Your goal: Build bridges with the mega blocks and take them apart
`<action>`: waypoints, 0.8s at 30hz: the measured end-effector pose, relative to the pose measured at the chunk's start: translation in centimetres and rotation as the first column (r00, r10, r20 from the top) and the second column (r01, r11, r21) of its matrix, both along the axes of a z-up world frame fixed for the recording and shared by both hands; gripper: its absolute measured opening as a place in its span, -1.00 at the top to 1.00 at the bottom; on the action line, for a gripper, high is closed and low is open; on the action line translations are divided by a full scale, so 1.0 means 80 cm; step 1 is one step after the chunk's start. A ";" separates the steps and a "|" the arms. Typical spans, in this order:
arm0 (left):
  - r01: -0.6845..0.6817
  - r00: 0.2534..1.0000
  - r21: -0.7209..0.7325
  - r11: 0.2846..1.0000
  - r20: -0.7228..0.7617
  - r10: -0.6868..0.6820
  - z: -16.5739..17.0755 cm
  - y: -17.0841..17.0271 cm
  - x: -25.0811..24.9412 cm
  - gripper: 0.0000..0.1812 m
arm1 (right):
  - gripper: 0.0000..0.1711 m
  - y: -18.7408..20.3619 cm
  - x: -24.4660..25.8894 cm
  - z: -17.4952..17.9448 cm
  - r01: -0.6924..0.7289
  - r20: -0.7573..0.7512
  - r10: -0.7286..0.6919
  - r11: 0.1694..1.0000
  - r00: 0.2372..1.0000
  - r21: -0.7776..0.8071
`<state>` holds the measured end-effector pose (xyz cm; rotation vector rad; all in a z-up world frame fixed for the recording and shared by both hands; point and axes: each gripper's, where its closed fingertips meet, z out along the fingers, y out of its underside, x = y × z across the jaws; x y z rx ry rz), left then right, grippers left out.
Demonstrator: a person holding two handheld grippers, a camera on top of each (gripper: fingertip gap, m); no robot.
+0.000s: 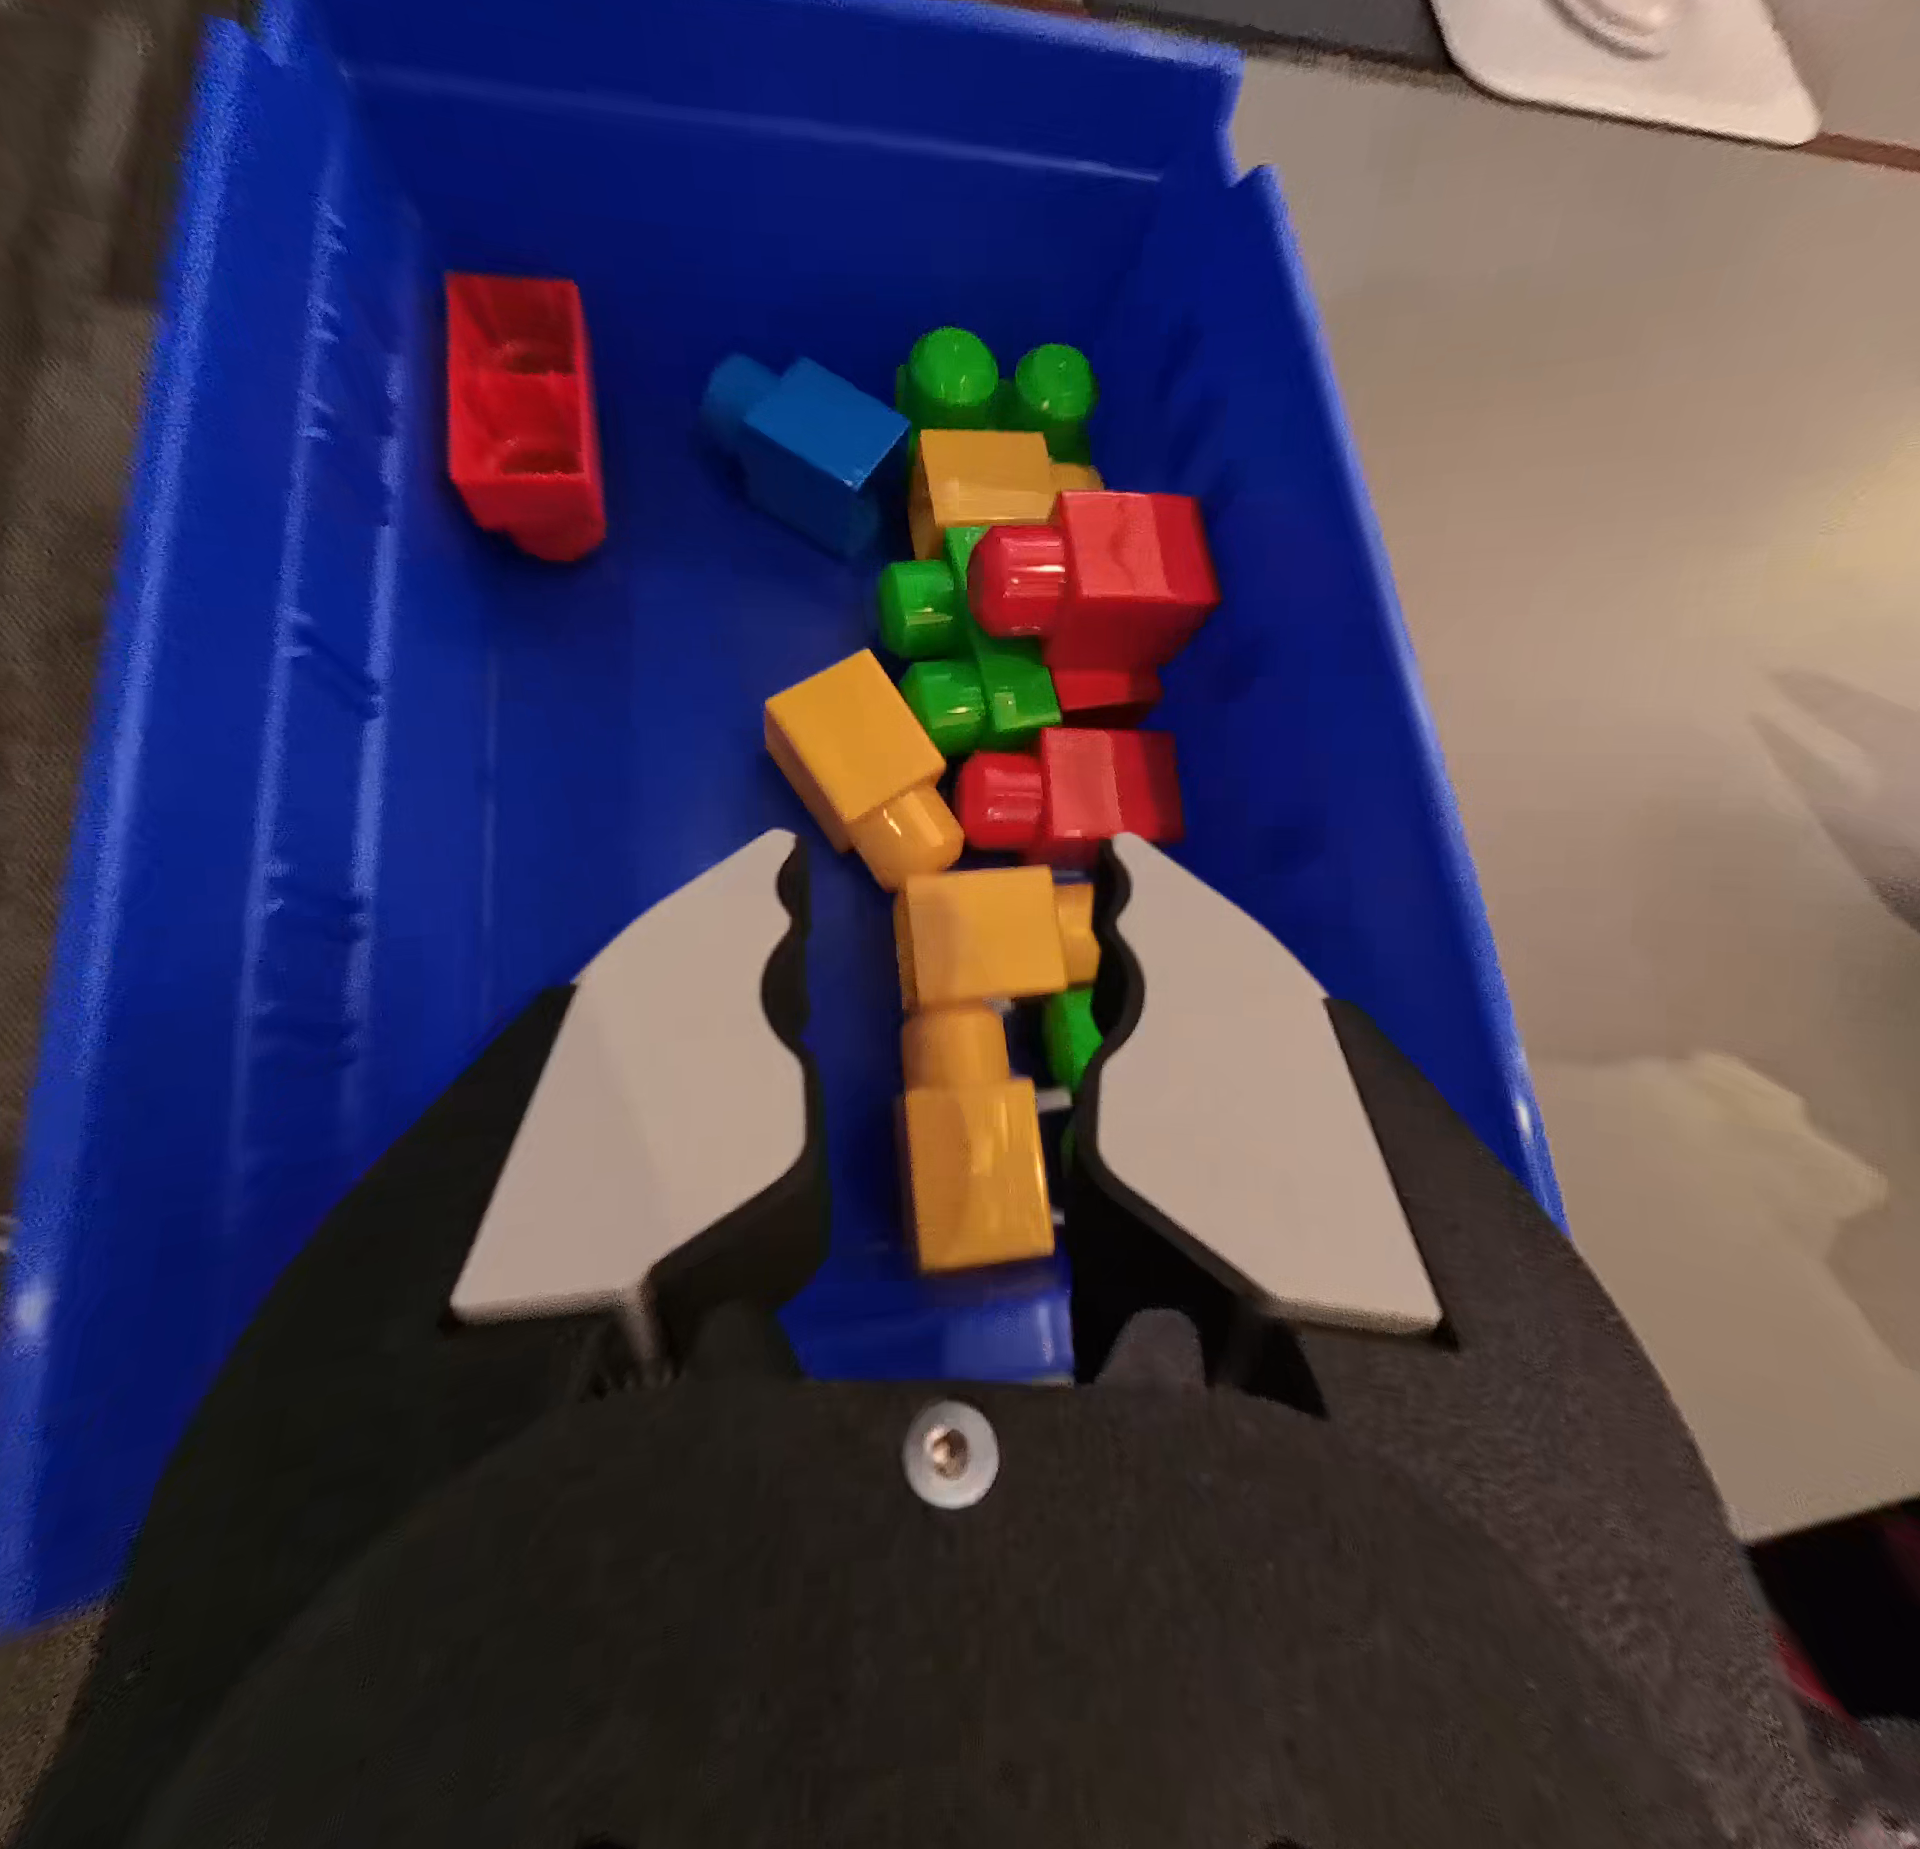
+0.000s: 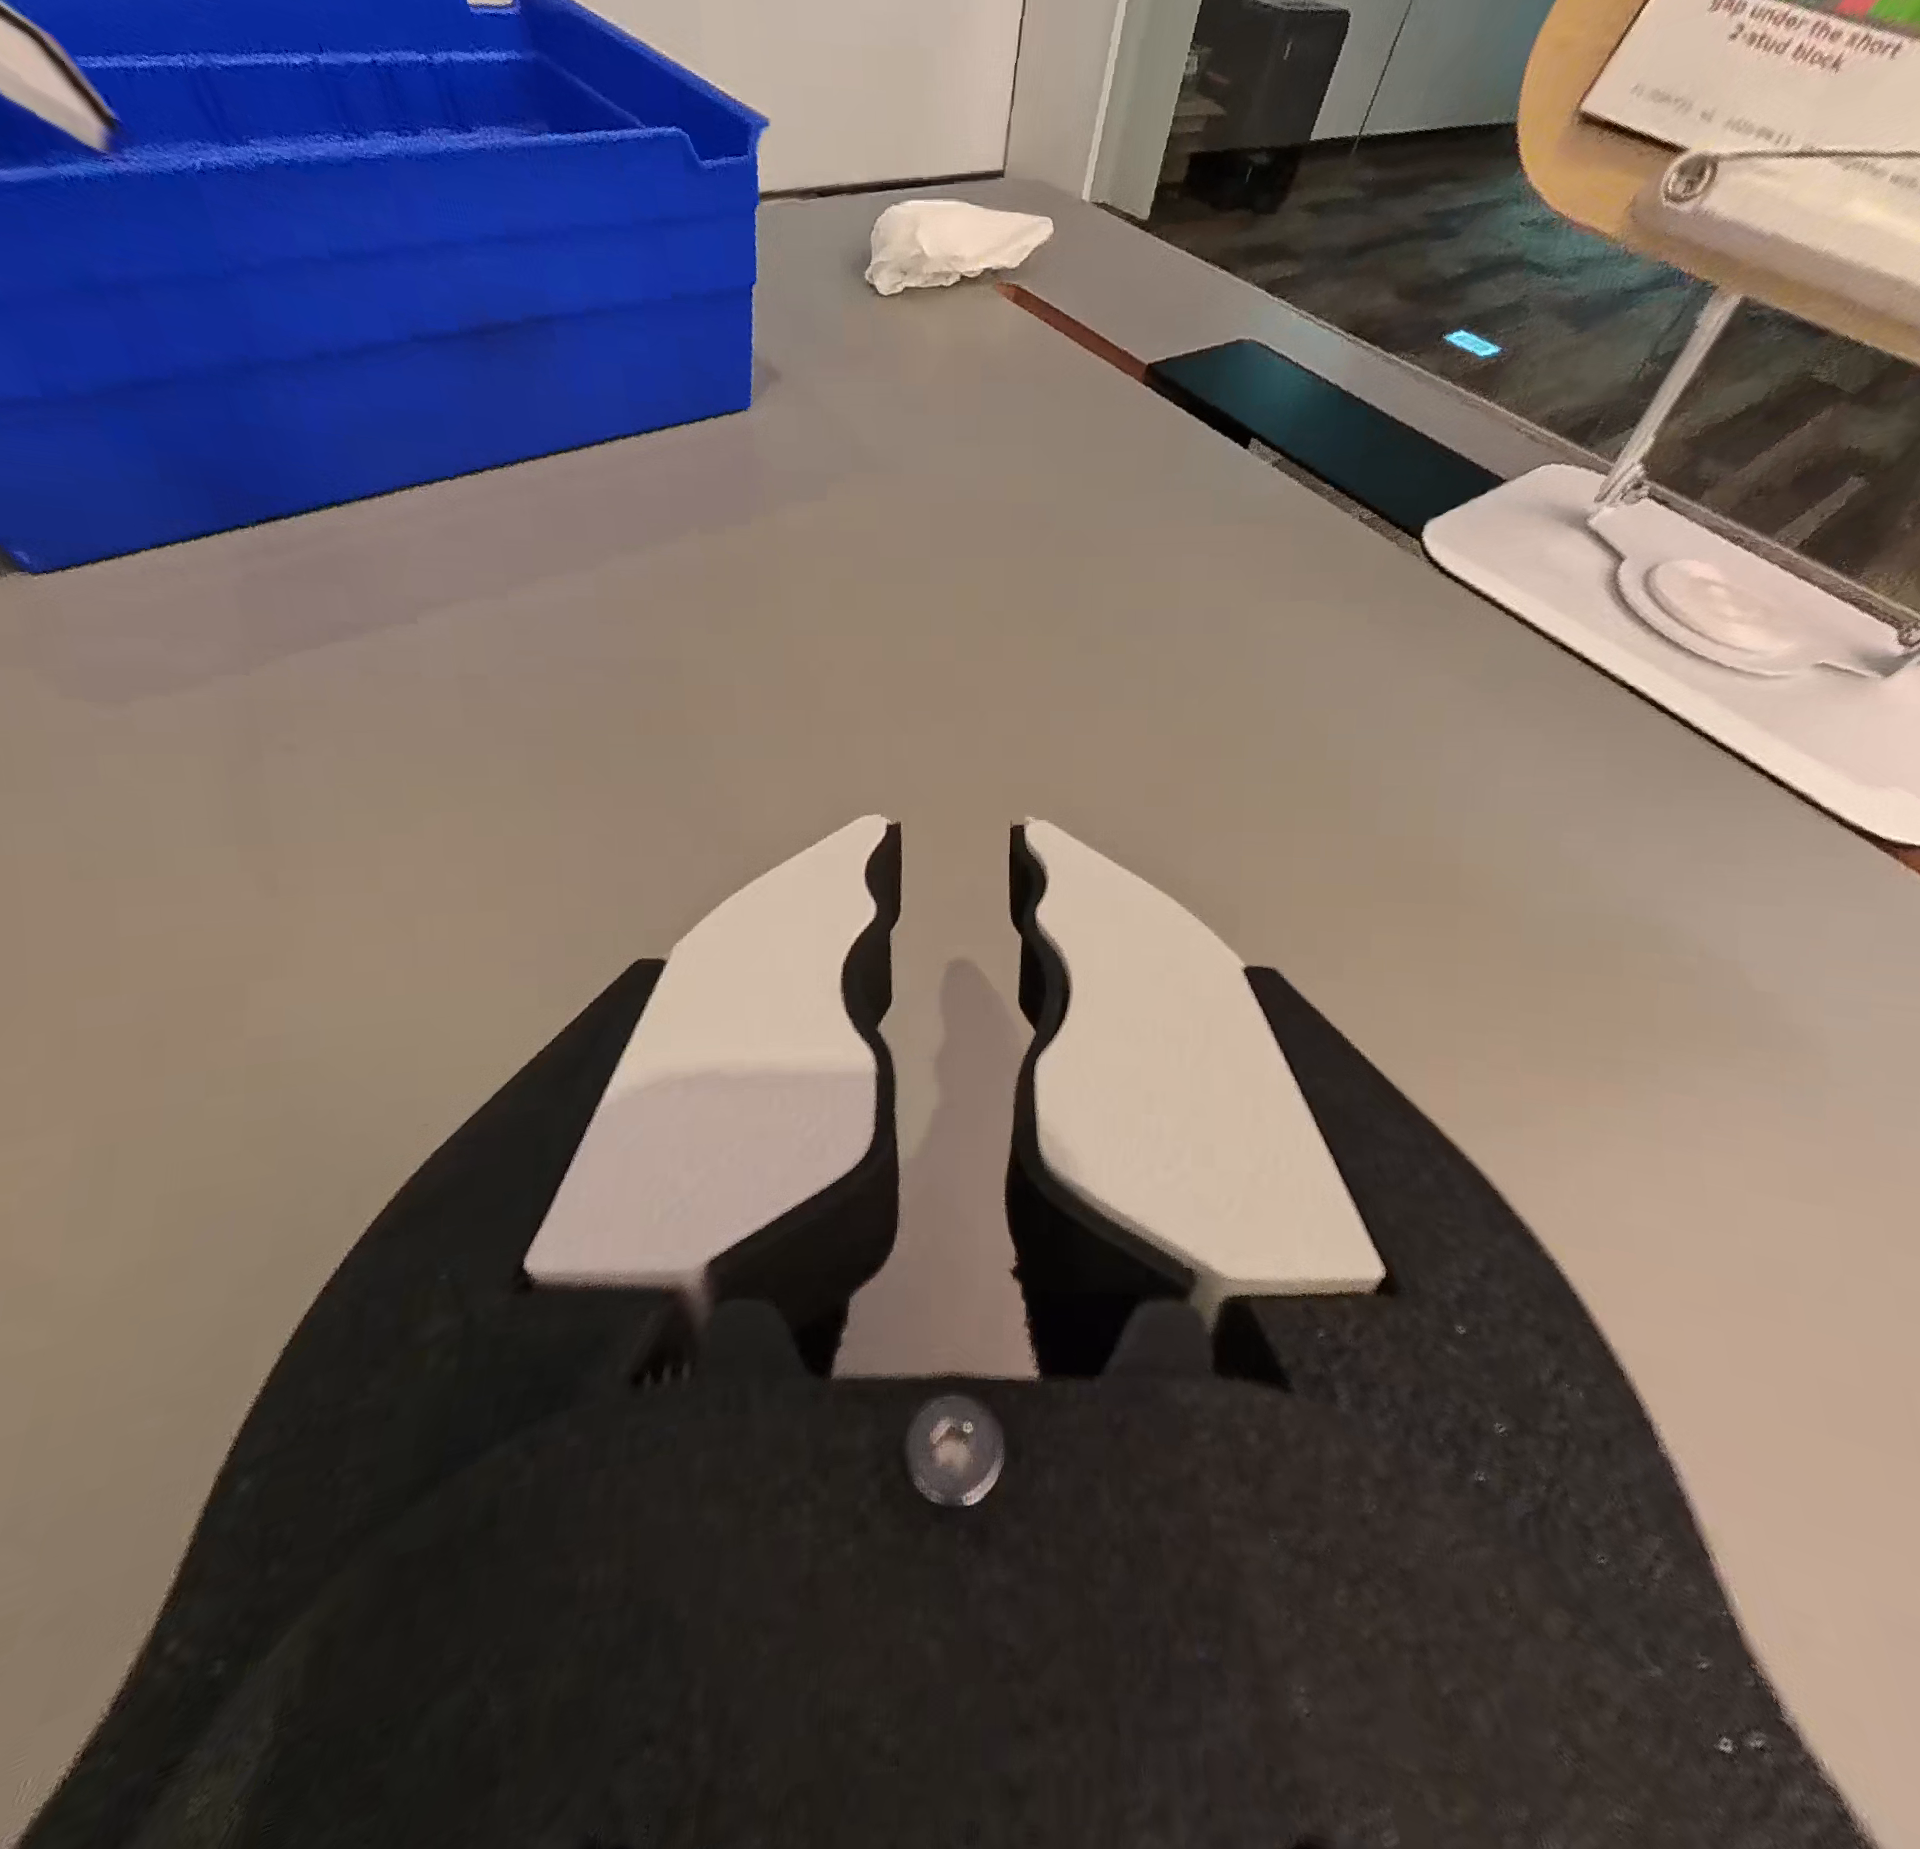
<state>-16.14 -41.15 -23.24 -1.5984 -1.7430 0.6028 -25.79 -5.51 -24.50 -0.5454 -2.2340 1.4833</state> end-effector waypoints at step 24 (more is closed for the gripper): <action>-0.166 0.956 -0.160 0.973 0.215 0.198 -0.074 -0.055 -0.047 0.58 | 0.77 0.006 0.012 0.004 -0.024 -0.043 0.024 1.000 0.999 0.006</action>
